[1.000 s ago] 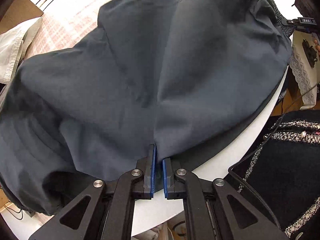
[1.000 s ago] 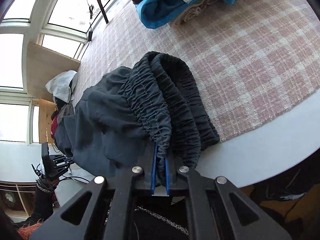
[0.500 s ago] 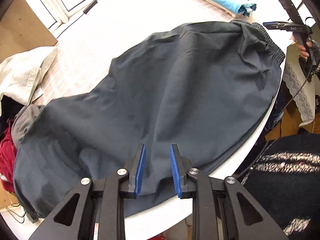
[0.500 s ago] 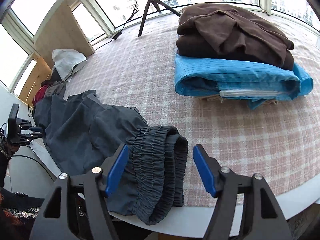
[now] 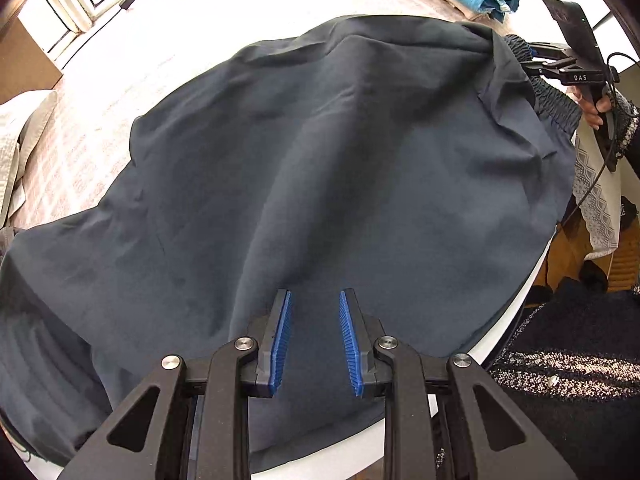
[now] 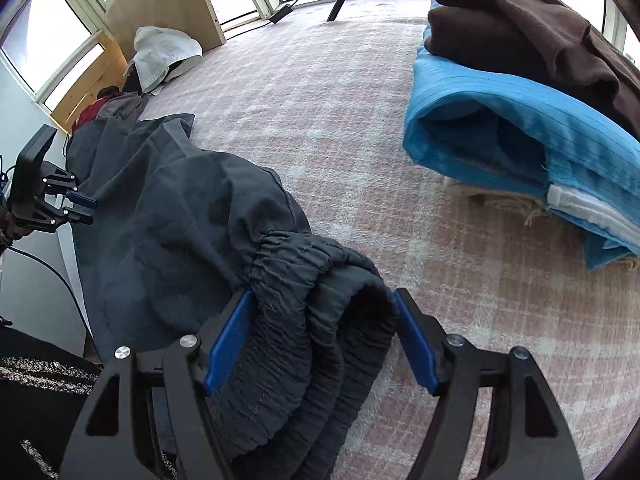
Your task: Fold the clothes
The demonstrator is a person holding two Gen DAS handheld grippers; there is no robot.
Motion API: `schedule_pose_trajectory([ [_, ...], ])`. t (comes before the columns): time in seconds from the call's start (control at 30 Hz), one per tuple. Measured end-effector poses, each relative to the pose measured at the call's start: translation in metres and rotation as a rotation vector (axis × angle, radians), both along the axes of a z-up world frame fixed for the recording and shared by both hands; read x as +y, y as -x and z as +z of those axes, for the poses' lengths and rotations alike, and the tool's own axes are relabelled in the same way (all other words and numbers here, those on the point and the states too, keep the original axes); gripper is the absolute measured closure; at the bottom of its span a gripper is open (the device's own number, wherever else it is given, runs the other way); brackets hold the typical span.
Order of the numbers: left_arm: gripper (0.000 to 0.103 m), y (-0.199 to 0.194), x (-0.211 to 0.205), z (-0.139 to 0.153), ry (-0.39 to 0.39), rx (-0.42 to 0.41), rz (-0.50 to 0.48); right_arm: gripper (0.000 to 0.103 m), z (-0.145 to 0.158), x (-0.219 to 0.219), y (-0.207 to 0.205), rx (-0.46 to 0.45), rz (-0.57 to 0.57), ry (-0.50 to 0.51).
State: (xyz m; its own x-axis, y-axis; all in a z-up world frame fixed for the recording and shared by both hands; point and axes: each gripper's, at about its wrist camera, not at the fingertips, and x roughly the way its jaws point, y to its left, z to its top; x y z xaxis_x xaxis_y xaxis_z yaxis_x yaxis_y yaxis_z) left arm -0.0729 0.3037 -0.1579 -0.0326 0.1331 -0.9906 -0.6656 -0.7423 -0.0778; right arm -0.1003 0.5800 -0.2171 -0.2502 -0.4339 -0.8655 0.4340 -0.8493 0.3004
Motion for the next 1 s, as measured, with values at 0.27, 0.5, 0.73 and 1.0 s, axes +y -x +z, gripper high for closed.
schedule_pose_trajectory([
  [0.27,0.079,0.005,0.006,0.010,-0.028,0.043,0.029,0.085,0.033,0.022,-0.018,-0.016,-0.185,0.017],
  [0.5,0.078,0.000,0.035,0.009,-0.067,0.021,-0.001,0.086,0.056,0.096,-0.042,-0.006,-0.402,-0.069],
  [0.73,0.078,-0.014,0.058,0.023,-0.128,0.039,-0.013,0.084,0.042,0.173,-0.034,-0.032,-0.577,-0.227],
  [1.0,0.070,-0.044,-0.065,0.073,-0.083,0.152,0.282,0.069,0.089,0.139,-0.043,0.039,-0.498,-0.385],
])
